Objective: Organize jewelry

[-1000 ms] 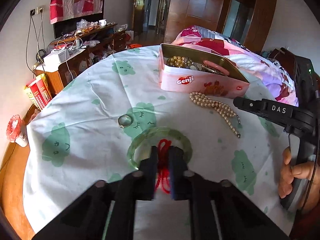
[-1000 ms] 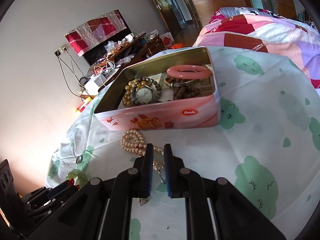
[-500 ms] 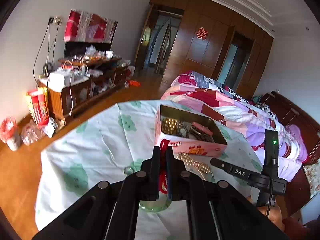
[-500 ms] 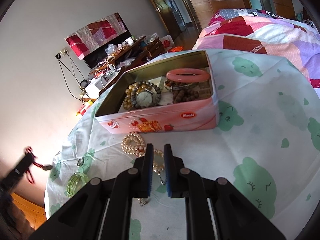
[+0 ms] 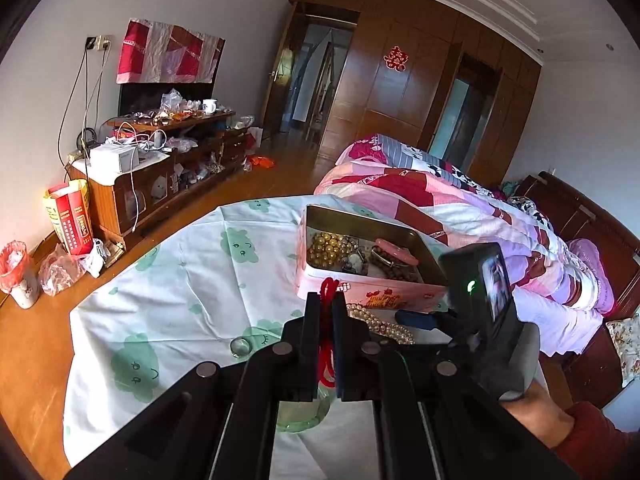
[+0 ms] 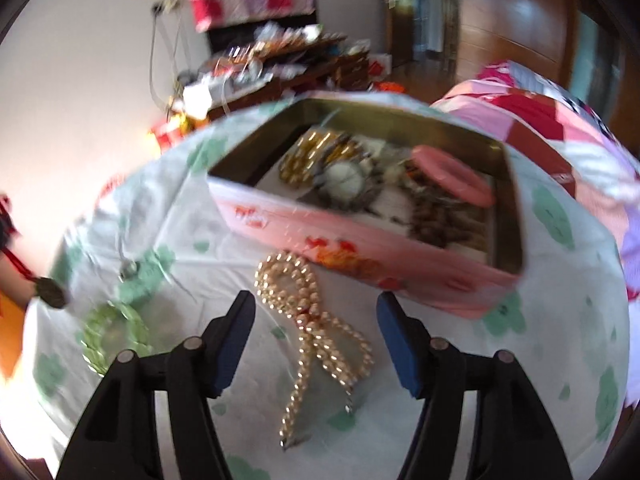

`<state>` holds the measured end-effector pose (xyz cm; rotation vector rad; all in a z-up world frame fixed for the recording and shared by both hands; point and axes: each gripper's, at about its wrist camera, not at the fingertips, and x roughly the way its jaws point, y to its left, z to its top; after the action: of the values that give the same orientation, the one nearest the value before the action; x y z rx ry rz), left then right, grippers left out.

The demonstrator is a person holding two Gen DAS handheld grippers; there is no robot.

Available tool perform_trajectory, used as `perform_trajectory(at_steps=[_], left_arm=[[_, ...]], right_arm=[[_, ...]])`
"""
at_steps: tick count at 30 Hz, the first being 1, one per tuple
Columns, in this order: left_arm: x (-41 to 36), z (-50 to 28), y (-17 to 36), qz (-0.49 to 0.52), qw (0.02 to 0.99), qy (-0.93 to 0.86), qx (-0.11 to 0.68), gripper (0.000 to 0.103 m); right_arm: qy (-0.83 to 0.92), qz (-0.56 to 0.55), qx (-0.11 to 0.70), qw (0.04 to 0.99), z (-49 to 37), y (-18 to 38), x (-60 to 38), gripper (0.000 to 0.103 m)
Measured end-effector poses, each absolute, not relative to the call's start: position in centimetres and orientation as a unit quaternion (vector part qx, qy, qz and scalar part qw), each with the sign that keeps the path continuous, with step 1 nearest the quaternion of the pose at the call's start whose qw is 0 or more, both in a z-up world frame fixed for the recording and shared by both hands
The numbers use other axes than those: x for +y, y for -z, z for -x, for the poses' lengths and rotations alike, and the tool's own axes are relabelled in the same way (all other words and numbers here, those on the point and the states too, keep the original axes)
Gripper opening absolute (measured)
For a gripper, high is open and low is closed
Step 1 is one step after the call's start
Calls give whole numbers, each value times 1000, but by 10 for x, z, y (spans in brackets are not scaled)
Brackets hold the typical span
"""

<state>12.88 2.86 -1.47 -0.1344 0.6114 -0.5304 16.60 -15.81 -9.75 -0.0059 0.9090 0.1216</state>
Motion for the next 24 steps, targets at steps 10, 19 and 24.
perform_trajectory(at_steps=[10,19,24], left_arm=[[12,-131,16,65,912,271,299,4],[-9,-138,17,67,910,273,305,4],[-23,-142,9,59,912,284,291,4]], right_arm=[[-65,-16,422,904,-144,99,-167,15],[-80,-154,332,927,-117,62,-201,14],[-59,-158,285,944,-109,34,-207,14]])
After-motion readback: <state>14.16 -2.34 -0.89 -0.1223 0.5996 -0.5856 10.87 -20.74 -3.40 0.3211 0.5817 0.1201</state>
